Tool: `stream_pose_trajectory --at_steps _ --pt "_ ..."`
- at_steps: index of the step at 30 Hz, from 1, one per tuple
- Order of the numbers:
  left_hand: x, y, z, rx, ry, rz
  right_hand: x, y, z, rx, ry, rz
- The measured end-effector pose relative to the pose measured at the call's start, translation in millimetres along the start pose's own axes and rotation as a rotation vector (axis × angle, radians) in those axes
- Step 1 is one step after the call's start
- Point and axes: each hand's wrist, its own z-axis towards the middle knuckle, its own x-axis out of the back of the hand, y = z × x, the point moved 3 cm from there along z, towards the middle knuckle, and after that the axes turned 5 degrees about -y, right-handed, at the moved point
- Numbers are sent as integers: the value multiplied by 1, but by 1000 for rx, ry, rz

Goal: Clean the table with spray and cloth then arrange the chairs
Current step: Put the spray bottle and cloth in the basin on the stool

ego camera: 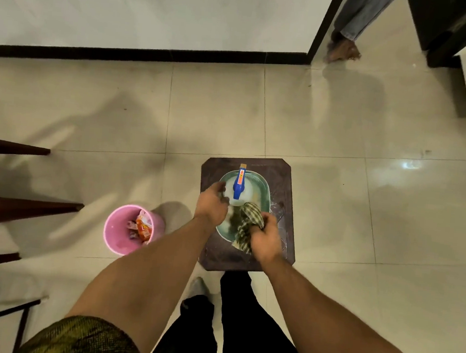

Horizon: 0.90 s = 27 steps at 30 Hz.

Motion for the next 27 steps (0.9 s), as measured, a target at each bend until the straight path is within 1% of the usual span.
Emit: stream_pose_trajectory --at_steps 1,3,4,6,8,10,13,16,18,20,21,23,24,25,27 --pt "0 -5 -13 6 34 -39 -4 -3 -5 -33 21 111" --pt "-7 -13 -36 -14 39 -117 -8 -5 -16 -128 39 398" --pt "-12 -15 -45 -17 22 -170 -8 -6 -21 -184 20 542" --pt "-16 -20 -62 -9 4 -277 -9 -8 -37 -287 -81 778" --pt "-10 -22 -74 -14 43 -356 -8 -8 -54 -284 -179 909" --pt "-1 -25 -80 -31 30 -441 -6 -8 -66 -241 -270 916" --pt "13 -30 -93 -156 -126 -418 -10 -6 -84 -209 -378 793" --pt "23 -25 -106 -282 -274 -256 -15 1 -88 -241 -337 628" --pt "30 -21 -115 -334 -263 -60 -16 0 -94 -266 -319 574" --pt "37 -21 -118 -357 -215 53 -16 -4 -101 -266 -278 486" --pt "41 -21 -123 -364 -204 76 -15 -7 -103 -225 -212 377" --pt "45 -21 -131 -382 -192 118 -9 -12 -99 -33 -83 49" --pt "46 -21 -132 -393 -182 134 -9 -16 -98 55 -52 -88" --pt "48 -21 -135 -406 -167 154 -11 -19 -98 130 -49 -165" --pt "53 -21 -142 -431 -137 197 -14 -24 -105 202 -88 -191"
